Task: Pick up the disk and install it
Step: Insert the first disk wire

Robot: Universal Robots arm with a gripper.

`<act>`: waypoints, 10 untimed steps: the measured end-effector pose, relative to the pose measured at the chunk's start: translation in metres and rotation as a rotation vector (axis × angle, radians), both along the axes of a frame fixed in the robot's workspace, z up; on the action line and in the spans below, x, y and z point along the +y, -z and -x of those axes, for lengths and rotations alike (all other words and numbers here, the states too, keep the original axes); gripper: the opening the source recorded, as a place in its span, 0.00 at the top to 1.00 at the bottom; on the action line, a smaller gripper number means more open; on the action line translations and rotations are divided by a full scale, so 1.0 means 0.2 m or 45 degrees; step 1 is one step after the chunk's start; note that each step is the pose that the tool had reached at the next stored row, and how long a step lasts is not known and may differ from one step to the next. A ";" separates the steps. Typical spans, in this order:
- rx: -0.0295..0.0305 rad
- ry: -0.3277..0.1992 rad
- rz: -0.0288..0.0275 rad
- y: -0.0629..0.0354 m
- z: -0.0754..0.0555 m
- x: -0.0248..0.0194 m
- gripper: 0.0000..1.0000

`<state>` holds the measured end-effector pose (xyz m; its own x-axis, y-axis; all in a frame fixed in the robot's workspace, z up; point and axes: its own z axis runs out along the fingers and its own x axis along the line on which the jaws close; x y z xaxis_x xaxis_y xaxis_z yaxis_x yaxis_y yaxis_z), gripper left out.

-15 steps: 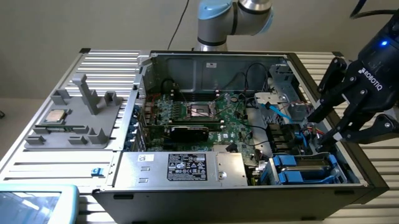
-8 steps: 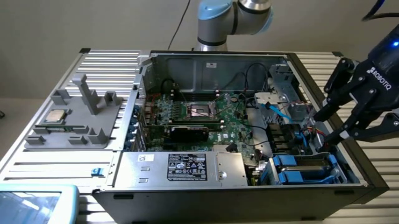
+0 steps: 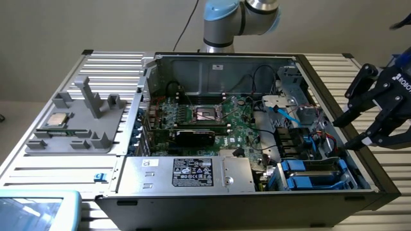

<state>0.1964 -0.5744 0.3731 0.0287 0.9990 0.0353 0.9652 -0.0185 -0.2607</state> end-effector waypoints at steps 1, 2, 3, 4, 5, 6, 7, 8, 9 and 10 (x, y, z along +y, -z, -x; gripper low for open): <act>0.0033 0.000 0.0000 0.004 0.00 0.000 0.49; 0.0049 0.000 0.0005 0.004 0.00 0.000 0.49; 0.0049 0.000 0.0005 0.004 0.00 0.000 0.49; 0.0051 0.000 0.0005 0.005 0.00 0.000 0.49; 0.0078 0.002 -0.0001 0.007 0.00 0.000 0.49; 0.0136 0.007 -0.0016 0.010 0.00 0.000 0.49; 0.0198 0.014 -0.0031 0.012 0.00 0.000 0.49; 0.0248 0.023 -0.0044 0.014 0.00 0.000 0.49; 0.0285 0.033 -0.0058 0.016 0.00 0.000 0.49; 0.0301 0.045 -0.0071 0.018 0.00 0.000 0.49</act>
